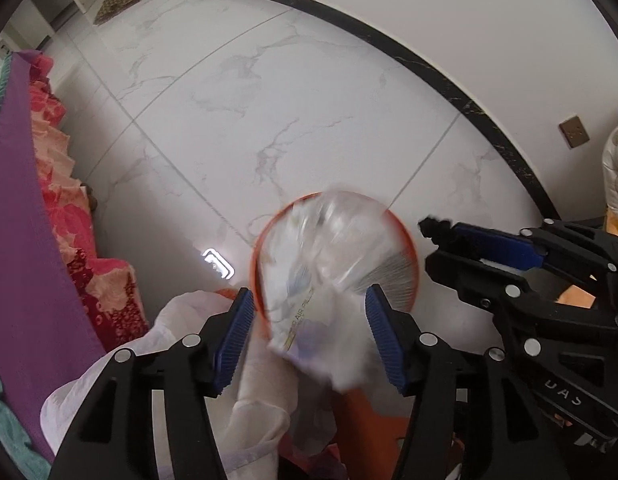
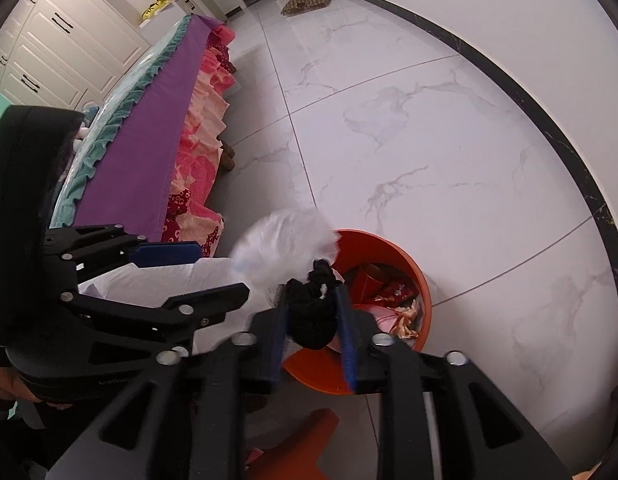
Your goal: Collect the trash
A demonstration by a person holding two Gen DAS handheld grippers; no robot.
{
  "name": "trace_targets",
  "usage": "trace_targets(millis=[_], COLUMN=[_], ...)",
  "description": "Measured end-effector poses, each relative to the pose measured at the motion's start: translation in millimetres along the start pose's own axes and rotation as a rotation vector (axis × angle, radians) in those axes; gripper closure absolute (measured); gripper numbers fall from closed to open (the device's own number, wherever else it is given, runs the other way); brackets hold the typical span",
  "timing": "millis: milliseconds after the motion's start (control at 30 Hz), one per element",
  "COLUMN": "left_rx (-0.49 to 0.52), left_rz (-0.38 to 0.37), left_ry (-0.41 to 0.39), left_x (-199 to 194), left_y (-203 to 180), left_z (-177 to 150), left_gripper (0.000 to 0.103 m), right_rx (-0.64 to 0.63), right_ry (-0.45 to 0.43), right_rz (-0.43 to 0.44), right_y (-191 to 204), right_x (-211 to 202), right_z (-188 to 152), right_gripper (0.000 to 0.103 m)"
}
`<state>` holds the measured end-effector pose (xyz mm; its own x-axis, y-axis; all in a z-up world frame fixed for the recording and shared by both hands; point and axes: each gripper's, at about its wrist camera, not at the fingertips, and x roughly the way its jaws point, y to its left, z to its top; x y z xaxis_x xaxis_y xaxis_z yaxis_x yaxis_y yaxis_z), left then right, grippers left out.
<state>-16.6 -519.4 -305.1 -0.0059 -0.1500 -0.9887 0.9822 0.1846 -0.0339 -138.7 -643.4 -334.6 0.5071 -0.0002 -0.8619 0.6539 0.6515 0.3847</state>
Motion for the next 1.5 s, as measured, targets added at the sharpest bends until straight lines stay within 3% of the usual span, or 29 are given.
trace_targets(millis=[133, 300, 600, 833, 933, 1000, 1200, 1333, 1500], left_rx=[-0.023, -0.028, -0.038, -0.107, -0.163, -0.209, -0.319, -0.435, -0.612], left_rz=[-0.002, 0.01, 0.019, 0.079, 0.11, 0.148, 0.26, 0.359, 0.537], left_ry=[0.0, -0.014, -0.05, -0.209, -0.304, -0.376, -0.537, -0.619, -0.711], left_x=[-0.7, -4.0, -19.2, -77.6, -113.9, -140.2, -204.2, -238.4, -278.6], left_y=[7.0, 9.1, 12.7, 27.0, 39.8, 49.7, 73.5, 88.1, 108.8], left_z=[-0.8, -1.4, -7.7, -23.8, -38.8, -54.0, -108.6, -153.2, -223.3], left_gripper=[0.043, 0.036, 0.036, 0.035, 0.033, 0.022, 0.022, 0.019, 0.017], right_rx=[0.007, -0.001, -0.026, -0.085, -0.146, -0.207, -0.355, -0.453, -0.595], right_ry=[-0.009, -0.02, -0.053, -0.163, -0.238, -0.279, -0.348, -0.402, -0.412], right_rz=[-0.002, -0.009, -0.003, 0.001, 0.012, 0.036, 0.111, 0.182, 0.295], right_y=[-0.2, 3.6, 16.9, 48.7, 78.5, 105.3, 176.4, 231.2, 303.1], right_x=[1.9, -1.0, -20.2, -64.1, -88.6, -103.2, -131.8, -149.3, -158.2], right_z=[4.3, 7.1, 10.8, 16.4, 18.1, 18.0, 14.7, 5.2, -13.7], right_gripper=[0.061, 0.06, 0.06, 0.056, 0.052, 0.05, 0.048, 0.038, 0.03])
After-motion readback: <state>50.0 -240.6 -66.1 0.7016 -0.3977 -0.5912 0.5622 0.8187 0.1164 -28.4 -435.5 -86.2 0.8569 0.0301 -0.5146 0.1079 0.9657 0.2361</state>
